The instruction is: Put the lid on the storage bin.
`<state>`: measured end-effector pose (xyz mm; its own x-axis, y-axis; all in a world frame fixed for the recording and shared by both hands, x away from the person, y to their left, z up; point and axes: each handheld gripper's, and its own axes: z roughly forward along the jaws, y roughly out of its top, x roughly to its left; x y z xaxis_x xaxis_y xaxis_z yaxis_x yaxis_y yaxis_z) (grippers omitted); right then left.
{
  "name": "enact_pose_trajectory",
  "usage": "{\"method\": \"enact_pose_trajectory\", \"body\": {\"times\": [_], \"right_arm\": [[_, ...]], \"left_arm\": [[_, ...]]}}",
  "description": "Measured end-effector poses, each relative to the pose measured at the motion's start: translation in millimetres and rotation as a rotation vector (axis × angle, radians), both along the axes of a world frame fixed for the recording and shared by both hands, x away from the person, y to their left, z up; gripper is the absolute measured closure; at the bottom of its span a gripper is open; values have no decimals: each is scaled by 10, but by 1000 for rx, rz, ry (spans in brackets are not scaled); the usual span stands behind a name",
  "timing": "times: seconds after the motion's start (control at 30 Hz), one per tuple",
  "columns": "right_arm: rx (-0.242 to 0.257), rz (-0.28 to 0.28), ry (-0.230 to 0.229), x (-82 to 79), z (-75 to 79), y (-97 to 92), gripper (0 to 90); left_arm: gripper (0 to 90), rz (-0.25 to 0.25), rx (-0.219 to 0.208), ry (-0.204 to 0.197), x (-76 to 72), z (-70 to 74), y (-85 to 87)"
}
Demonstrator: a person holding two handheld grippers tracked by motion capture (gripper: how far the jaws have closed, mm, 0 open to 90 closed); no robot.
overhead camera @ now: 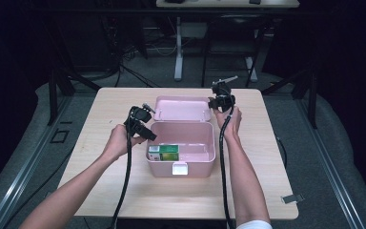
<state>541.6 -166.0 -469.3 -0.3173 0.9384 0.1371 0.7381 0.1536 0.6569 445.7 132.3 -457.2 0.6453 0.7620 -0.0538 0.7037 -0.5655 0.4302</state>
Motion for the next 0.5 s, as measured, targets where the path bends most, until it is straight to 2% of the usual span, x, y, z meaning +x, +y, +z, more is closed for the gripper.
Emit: {"method": "enact_pose_trajectory", "body": {"times": [0.07,0.13,0.23,0.43,0.5], "right_arm": [[-18,-1,0,18,-11,14,819],[-32,-1,20,52,-39,36,785],[-43,-11,25,69,-60,62,796],[-100,-9,-16,49,-11,109,880],[-115,-7,-20,48,1,124,880]], "left_arm": [[636,-2,3,-1,1,-1,-1],[635,-3,2,-1,2,-1,0],[637,-3,0,-1,3,-2,3],[638,-2,3,-3,1,-5,-2],[639,-1,6,-5,-3,-5,-7]]}}
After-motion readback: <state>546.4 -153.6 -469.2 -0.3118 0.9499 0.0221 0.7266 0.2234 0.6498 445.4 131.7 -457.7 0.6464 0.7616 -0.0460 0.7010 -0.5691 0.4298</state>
